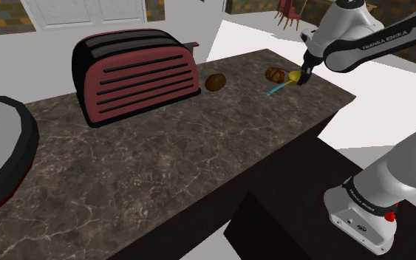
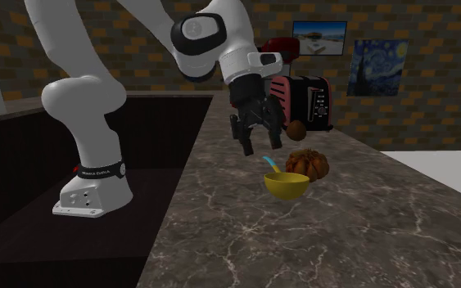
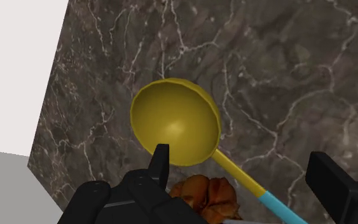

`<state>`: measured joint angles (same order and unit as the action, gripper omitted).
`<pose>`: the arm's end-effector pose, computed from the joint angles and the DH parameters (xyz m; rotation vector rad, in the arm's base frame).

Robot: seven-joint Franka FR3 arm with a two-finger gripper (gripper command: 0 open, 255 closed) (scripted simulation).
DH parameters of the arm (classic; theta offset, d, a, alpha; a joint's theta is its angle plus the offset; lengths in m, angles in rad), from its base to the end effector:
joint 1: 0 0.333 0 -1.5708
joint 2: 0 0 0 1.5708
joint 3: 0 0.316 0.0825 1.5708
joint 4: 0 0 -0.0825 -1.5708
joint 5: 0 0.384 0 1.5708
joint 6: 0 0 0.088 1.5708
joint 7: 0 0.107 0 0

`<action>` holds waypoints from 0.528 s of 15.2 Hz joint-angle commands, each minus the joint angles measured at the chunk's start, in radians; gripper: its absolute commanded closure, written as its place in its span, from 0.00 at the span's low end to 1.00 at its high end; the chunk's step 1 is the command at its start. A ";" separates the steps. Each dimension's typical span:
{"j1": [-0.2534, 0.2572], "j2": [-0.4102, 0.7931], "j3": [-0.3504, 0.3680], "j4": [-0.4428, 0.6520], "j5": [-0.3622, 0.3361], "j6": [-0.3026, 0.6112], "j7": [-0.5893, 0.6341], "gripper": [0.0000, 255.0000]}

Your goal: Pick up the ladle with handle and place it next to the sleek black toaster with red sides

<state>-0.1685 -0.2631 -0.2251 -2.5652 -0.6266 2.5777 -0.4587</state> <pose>0.4199 -0.1628 0.3807 2.6097 0.7406 0.1464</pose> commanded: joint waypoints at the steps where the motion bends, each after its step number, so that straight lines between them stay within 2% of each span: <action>1: -0.012 0.046 -0.006 0.016 -0.035 0.045 0.001 0.00; 8: -0.035 0.148 -0.021 0.033 -0.084 0.136 0.038 0.00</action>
<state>-0.2014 -0.1272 -0.2443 -2.5350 -0.7051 2.7035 -0.4251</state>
